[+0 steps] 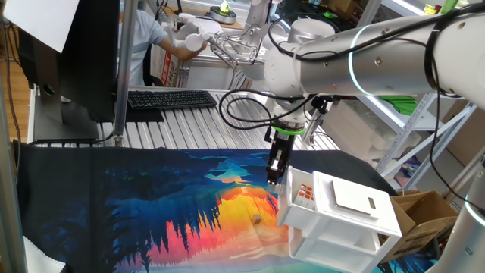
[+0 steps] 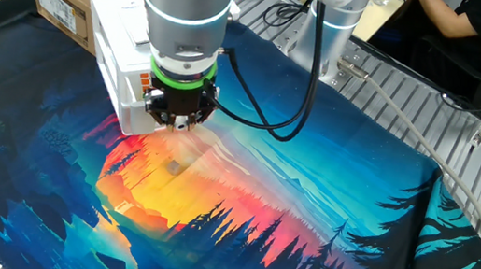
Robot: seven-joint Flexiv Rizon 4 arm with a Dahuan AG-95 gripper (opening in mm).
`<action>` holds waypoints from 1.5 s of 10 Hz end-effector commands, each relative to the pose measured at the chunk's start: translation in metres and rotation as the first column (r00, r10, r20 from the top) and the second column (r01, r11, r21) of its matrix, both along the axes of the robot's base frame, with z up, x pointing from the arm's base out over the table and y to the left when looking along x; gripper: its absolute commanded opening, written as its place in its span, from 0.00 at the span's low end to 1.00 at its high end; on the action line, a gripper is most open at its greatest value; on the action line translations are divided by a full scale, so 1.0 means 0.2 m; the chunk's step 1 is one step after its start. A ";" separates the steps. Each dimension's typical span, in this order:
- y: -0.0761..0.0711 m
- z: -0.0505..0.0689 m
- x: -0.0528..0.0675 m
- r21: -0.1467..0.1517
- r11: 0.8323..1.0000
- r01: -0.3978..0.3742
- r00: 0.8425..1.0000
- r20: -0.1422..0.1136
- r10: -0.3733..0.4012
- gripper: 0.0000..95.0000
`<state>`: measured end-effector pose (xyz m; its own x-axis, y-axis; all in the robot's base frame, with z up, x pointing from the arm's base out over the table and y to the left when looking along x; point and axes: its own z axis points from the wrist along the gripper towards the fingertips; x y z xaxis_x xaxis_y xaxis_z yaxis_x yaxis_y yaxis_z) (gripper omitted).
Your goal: Grasp the handle and close the drawer
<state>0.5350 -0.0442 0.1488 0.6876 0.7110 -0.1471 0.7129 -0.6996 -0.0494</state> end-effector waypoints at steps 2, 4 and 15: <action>0.00 -0.01 -0.01 0.000 1.000 -0.030 1.000 -0.004 0.030 0.00; 0.00 0.00 -0.01 0.001 0.999 -0.039 0.999 -0.005 0.039 0.00; -0.09 0.07 -0.04 0.036 0.996 -0.086 0.996 -0.004 0.086 0.00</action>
